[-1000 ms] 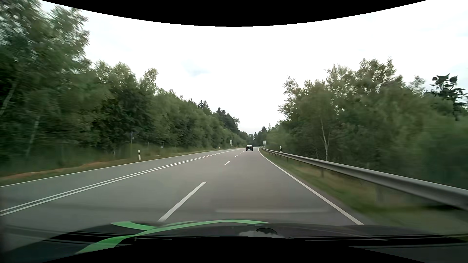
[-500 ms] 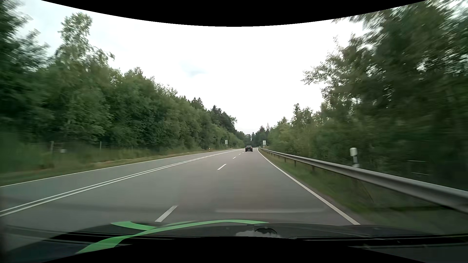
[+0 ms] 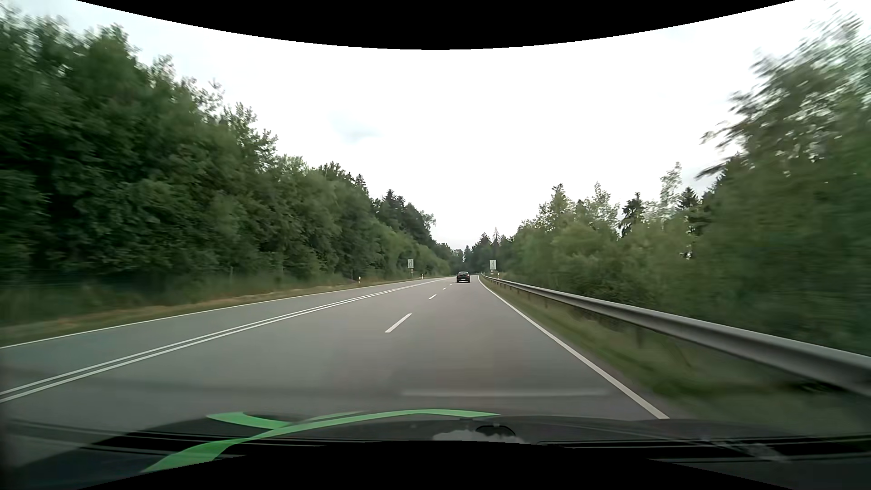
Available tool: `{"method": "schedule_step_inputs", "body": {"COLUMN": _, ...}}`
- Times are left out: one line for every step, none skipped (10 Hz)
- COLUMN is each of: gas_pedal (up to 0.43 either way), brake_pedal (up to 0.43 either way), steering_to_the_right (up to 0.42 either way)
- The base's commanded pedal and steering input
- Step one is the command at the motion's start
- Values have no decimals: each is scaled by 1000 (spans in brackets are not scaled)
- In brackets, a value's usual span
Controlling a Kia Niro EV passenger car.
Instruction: Follow the waypoints while adhering to traffic rules and regulations
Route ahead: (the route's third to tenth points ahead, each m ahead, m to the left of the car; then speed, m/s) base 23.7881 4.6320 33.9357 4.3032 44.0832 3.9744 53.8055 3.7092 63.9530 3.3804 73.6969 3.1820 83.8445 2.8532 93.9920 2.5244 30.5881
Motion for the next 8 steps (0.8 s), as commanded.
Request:
{"method": "schedule_step_inputs", "body": {"gas_pedal": 480, "brake_pedal": 0, "steering_to_the_right": 4}}
{"method": "schedule_step_inputs", "body": {"gas_pedal": 421, "brake_pedal": 0, "steering_to_the_right": 4}}
{"method": "schedule_step_inputs", "body": {"gas_pedal": 358, "brake_pedal": 0, "steering_to_the_right": 4}}
{"method": "schedule_step_inputs", "body": {"gas_pedal": 350, "brake_pedal": 0, "steering_to_the_right": 4}}
{"method": "schedule_step_inputs", "body": {"gas_pedal": 350, "brake_pedal": 0, "steering_to_the_right": 4}}
{"method": "schedule_step_inputs", "body": {"gas_pedal": 350, "brake_pedal": 0, "steering_to_the_right": 4}}
{"method": "schedule_step_inputs", "body": {"gas_pedal": 358, "brake_pedal": 0, "steering_to_the_right": 3}}
{"method": "schedule_step_inputs", "body": {"gas_pedal": 358, "brake_pedal": 0, "steering_to_the_right": 3}}
